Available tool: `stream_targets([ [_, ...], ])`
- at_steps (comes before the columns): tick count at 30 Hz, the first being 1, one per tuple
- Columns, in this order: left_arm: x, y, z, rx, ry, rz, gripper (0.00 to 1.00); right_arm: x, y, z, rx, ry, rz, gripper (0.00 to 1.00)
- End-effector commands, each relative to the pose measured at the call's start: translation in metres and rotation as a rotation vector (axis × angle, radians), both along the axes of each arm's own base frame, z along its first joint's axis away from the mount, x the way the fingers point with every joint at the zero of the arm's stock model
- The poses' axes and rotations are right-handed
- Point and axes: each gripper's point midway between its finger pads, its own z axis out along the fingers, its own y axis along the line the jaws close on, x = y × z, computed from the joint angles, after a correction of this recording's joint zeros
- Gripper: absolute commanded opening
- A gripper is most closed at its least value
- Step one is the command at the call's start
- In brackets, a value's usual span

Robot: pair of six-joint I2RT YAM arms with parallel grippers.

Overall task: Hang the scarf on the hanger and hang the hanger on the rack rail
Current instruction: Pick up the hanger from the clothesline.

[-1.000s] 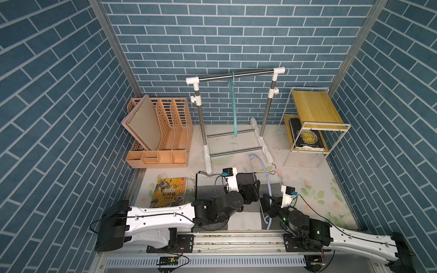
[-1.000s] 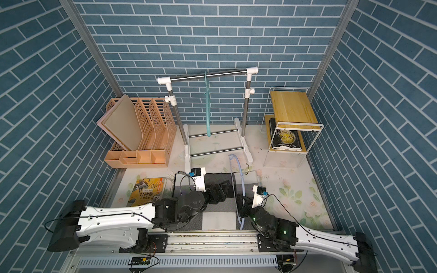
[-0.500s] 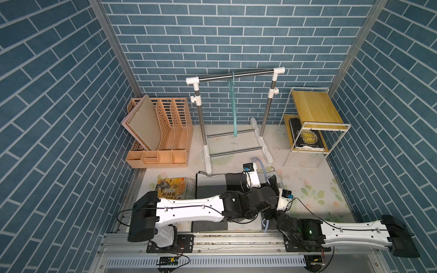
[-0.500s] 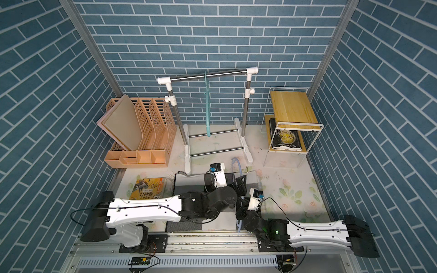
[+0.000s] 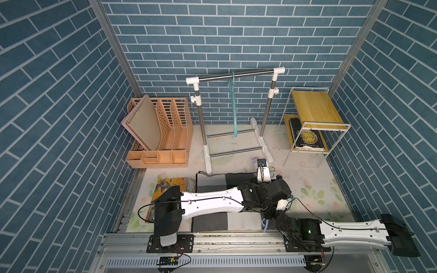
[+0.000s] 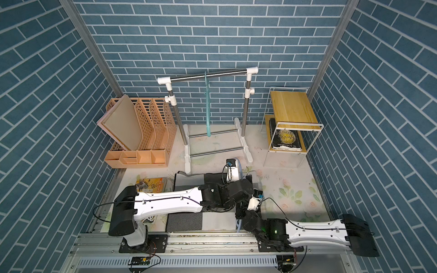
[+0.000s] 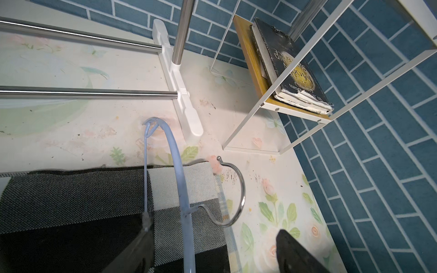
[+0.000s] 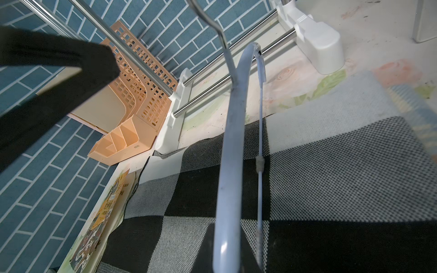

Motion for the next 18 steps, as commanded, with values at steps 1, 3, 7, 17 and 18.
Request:
stream_targets([
  [1, 0.005, -0.004, -0.004, 0.074, 0.004, -0.027, 0.84, 0.001, 0.002, 0.008, 0.010, -0.003, -0.019, 0.00],
  [3, 0.010, -0.008, -0.009, 0.103, 0.012, -0.032, 0.82, 0.001, 0.002, 0.008, 0.006, -0.001, -0.015, 0.00],
  [7, 0.018, -0.016, -0.013, 0.162, 0.015, -0.042, 0.76, 0.001, 0.003, 0.006, -0.003, 0.002, -0.011, 0.00],
  [17, 0.029, -0.016, -0.023, 0.213, 0.016, -0.031, 0.39, 0.001, 0.003, 0.007, -0.002, 0.000, -0.011, 0.00],
  [18, 0.030, -0.015, -0.022, 0.212, 0.014, -0.027, 0.34, 0.001, 0.003, 0.007, -0.002, 0.000, -0.011, 0.00],
])
